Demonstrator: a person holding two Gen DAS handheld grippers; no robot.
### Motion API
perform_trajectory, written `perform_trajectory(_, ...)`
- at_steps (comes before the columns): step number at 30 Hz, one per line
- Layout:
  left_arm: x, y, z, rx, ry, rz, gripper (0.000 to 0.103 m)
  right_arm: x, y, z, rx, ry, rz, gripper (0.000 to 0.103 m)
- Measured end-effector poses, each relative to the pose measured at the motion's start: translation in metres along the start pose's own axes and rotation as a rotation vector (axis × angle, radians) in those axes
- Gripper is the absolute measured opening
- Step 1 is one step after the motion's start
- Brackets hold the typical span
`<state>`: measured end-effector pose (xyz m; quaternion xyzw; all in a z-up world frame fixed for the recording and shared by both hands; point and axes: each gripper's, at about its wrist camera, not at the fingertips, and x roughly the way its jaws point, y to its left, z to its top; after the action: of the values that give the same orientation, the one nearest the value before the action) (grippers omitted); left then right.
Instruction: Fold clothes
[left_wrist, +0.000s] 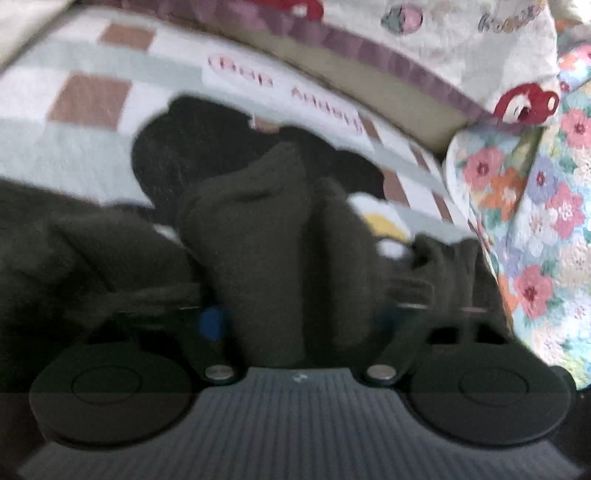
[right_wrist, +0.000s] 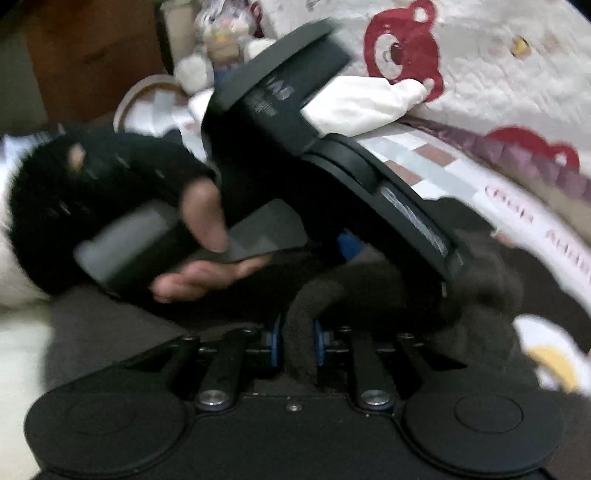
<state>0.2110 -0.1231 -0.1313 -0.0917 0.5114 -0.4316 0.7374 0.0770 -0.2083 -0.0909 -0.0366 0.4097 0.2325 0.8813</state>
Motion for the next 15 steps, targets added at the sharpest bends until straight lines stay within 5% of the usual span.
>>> perform_trajectory(2,-0.019,0.002,0.006,-0.003,-0.075,0.013,0.023,-0.014,0.000,-0.010,0.053,-0.026,0.013,0.028)
perform_trajectory(6,-0.082,0.005,0.012,-0.060,-0.338,0.009,0.022,-0.064,-0.008,-0.049,0.145,-0.076,-0.059,0.033)
perform_trajectory(7,-0.097,0.006,0.012,-0.076,-0.416,0.030,0.027,-0.078,-0.020,-0.057,0.179,-0.077,-0.107,0.036)
perform_trajectory(9,-0.118,0.010,0.010,-0.094,-0.547,0.105,0.054,-0.100,-0.039,-0.078,0.242,-0.069,-0.208,0.040)
perform_trajectory(10,-0.118,0.013,0.009,-0.079,-0.561,0.159,0.069,-0.110,-0.048,-0.091,0.277,-0.055,-0.272,0.041)
perform_trajectory(13,-0.094,0.025,0.007,-0.036,-0.369,0.314,0.066,-0.136,-0.075,-0.124,0.359,-0.008,-0.482,0.041)
perform_trajectory(15,-0.080,0.031,0.003,-0.024,-0.254,0.363,0.066,-0.151,-0.092,-0.136,0.411,-0.023,-0.545,0.042)
